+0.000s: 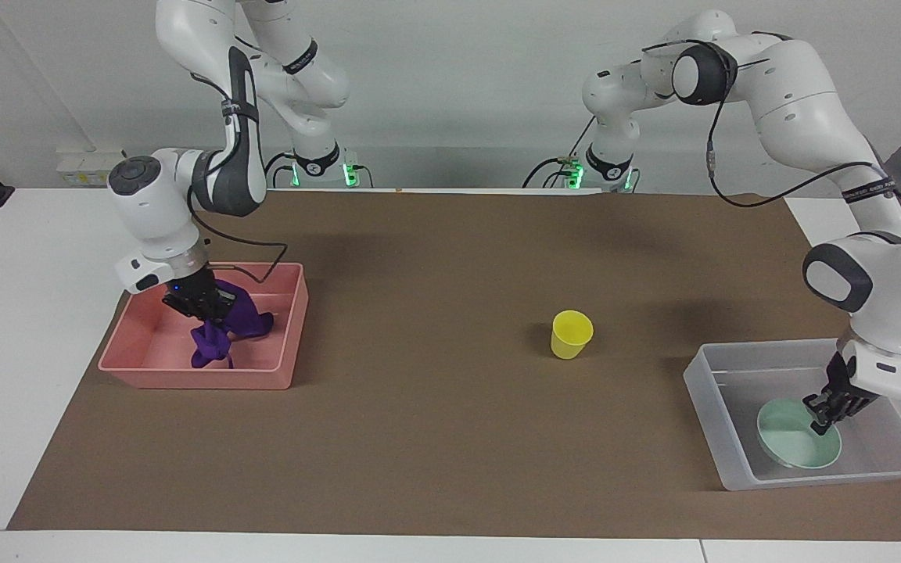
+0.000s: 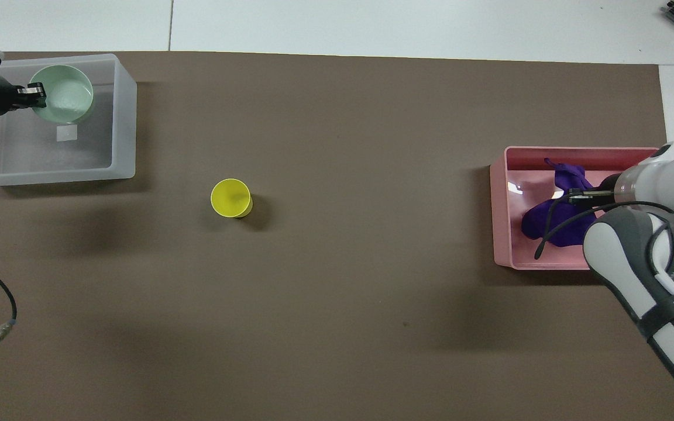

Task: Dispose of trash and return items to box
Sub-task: 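Carry the bowl into the clear box while the right gripper drops the cloth, then reach the left gripper to the yellow cup and grasp it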

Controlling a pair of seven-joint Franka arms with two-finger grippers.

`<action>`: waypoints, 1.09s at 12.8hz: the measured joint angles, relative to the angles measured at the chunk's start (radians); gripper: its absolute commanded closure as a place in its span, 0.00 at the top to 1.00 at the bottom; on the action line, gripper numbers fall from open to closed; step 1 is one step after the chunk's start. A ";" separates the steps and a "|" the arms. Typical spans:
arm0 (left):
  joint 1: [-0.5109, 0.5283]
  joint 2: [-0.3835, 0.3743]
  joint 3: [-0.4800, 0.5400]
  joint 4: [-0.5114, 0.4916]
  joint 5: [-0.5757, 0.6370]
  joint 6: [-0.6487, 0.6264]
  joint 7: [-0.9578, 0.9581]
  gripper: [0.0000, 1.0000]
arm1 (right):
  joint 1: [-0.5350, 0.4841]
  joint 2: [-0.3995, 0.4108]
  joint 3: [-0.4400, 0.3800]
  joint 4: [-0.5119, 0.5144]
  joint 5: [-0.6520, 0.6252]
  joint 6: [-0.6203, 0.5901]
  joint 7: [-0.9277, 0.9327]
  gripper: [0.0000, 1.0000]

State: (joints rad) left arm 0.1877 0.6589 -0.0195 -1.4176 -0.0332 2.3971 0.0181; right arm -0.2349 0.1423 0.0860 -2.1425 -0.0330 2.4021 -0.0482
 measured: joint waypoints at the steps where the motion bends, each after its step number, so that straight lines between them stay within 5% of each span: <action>1: 0.000 -0.001 0.000 -0.041 0.007 0.042 0.002 0.00 | 0.000 0.001 0.000 -0.012 0.002 0.007 0.006 1.00; 2: 0.000 -0.004 0.000 -0.076 0.009 0.082 0.003 0.03 | -0.001 0.001 0.000 -0.016 0.004 0.010 0.008 1.00; 4: 0.001 -0.024 -0.002 -0.098 0.009 0.093 0.004 0.60 | -0.001 -0.001 0.001 -0.011 0.005 0.012 0.008 1.00; 5: 0.001 -0.032 -0.002 -0.104 0.012 0.085 0.007 0.68 | 0.002 -0.006 0.004 -0.003 0.006 0.011 0.008 1.00; 6: 0.001 -0.035 -0.003 -0.106 0.012 0.076 0.015 0.89 | 0.005 -0.017 0.010 0.010 0.006 -0.004 0.008 1.00; 7: 0.000 -0.039 -0.004 -0.104 0.013 0.058 0.024 1.00 | 0.013 -0.031 0.017 0.030 0.007 -0.041 0.014 1.00; 10: -0.006 -0.090 -0.011 -0.077 0.013 -0.015 0.043 1.00 | 0.095 -0.088 0.023 0.079 0.006 -0.149 0.143 1.00; 14: -0.064 -0.262 -0.016 -0.133 0.013 -0.159 0.076 1.00 | 0.148 -0.159 0.024 0.155 0.006 -0.311 0.219 1.00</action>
State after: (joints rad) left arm 0.1233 0.3965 -0.0352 -1.5507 -0.0202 2.2379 0.0942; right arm -0.0867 -0.0170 0.1102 -1.9872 -0.0275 2.0909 0.1711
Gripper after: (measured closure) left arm 0.000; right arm 0.000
